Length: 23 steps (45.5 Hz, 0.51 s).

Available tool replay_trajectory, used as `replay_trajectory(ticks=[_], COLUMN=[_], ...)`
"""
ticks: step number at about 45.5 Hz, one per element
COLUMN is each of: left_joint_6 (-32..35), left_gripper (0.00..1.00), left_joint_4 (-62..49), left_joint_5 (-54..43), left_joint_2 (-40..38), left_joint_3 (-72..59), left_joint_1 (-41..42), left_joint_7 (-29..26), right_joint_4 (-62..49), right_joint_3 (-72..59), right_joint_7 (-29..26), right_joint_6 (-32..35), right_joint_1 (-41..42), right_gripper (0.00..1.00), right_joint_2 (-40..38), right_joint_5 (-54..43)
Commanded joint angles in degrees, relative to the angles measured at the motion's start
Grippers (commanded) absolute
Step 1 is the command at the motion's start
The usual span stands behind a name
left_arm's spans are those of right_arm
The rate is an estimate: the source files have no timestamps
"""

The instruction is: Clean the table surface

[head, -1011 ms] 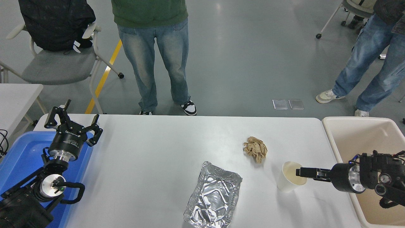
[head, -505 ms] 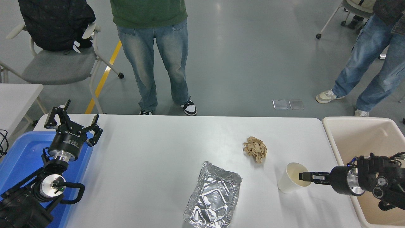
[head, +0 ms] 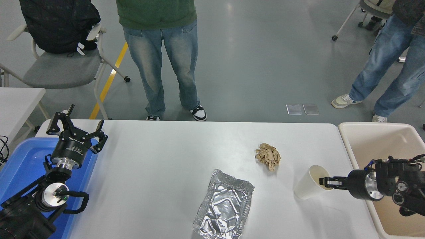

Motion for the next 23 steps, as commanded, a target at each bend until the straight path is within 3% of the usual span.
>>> replay_trajectory(ticks=[1,23], left_joint_6=[0.0,0.0], left_gripper=[0.99,0.99], left_joint_4=[0.0,0.0], left_joint_5=[0.0,0.0], left_joint_2=[0.0,0.1], left_joint_3=[0.0,0.0], left_joint_1=[0.1,0.1], left_joint_7=[0.0,0.0], right_joint_4=[1.4,8.4], right_joint_3=[-0.1,0.3], right_joint_7=[0.9,3.2], right_joint_6=[0.7,2.1], right_joint_1=[2.6,4.8], right_gripper=[0.00,0.00], right_joint_2=[-2.8,-14.8], right_joint_5=[-0.6,-0.7])
